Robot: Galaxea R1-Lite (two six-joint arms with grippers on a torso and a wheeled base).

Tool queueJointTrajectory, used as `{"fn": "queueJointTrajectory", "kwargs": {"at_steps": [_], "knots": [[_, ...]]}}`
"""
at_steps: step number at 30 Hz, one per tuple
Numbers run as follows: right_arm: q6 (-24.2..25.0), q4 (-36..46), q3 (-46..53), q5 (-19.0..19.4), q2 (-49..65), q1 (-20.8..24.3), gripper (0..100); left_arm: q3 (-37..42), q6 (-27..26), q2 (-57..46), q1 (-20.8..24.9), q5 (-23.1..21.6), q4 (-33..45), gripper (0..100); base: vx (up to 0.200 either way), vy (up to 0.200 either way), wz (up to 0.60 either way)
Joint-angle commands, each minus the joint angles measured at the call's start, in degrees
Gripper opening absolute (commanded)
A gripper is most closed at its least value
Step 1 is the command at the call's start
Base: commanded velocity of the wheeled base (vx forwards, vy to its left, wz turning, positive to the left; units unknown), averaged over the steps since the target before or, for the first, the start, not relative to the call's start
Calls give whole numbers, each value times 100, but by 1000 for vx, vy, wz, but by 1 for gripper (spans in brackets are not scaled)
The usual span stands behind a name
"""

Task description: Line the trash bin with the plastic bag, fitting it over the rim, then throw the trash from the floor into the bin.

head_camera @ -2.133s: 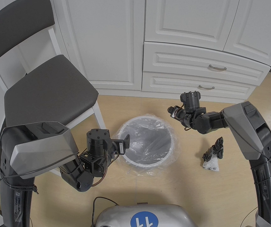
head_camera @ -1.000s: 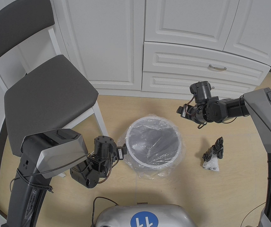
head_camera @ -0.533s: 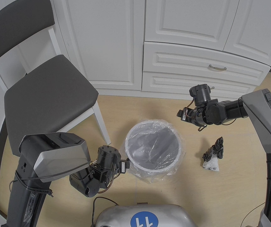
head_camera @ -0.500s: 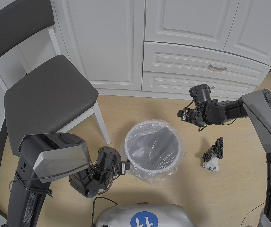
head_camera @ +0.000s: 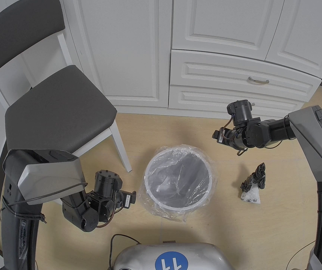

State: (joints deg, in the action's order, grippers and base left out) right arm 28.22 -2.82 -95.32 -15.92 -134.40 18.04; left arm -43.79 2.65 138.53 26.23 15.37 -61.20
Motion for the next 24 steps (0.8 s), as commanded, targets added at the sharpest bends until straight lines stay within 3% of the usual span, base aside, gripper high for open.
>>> {"fn": "queueJointTrajectory", "kwargs": {"at_steps": [1, 9, 15, 19, 20, 24], "knots": [[-10, 9, 40, -16, 37, -2, 100, 37, -1, -195, -39, 1, -6, 100, 0, 0, 0], [-704, 449, 945, -34, 898, -46, 100, 213, -10, -582, -39, -26, -165, 100, 0, 0, 0], [-1978, 396, 1947, 54, 1346, -820, 100, 934, -18, -1470, -13, -984, -173, 100, 0, 0, 0], [-2576, 167, 2061, 326, 1056, -1409, 100, 1092, -27, -1786, 22, -1098, -173, 100, 0, 0, 0], [-2778, -88, 2061, 581, 845, -1672, 100, 1162, -27, -1918, 57, -1098, -173, 100, 0, 0, 0], [-2831, -580, 1797, 827, 230, -2085, 100, 1259, -45, -2058, 180, -1098, -173, 100, 0, 0, 0]]}}
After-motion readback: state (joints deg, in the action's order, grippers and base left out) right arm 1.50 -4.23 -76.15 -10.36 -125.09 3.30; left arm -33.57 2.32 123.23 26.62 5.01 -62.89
